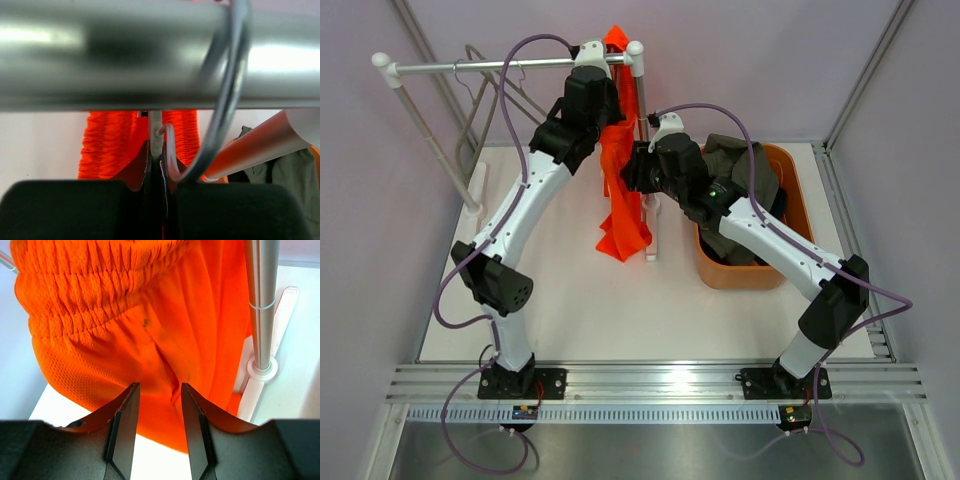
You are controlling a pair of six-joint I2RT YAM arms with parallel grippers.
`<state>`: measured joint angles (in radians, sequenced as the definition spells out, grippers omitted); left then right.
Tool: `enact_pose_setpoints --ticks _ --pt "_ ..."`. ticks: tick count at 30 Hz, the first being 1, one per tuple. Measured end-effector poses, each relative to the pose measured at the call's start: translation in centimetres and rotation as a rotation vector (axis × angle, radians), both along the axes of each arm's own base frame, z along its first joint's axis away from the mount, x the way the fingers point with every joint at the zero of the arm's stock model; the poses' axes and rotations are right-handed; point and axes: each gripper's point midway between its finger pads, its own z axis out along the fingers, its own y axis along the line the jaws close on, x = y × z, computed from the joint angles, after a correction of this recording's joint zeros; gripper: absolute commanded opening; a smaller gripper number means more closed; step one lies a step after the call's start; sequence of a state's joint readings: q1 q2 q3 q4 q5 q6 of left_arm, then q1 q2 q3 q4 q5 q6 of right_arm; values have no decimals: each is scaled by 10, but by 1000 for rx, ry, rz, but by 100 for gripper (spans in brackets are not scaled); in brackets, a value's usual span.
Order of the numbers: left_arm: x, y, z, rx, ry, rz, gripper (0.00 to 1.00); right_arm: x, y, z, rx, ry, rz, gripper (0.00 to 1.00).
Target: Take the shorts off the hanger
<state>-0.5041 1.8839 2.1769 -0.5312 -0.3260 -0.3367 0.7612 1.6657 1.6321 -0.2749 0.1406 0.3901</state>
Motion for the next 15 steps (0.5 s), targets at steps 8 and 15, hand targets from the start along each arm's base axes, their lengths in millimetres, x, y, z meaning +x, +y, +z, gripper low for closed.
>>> enact_pose_setpoints --ticks 8,15 --pt "-11 6 5 50 -37 12 0 1 -1 0 -5 -4 -3 47" --pt "-36 23 41 115 -57 3 0 3 -4 -1 -21 -12 -17 47"
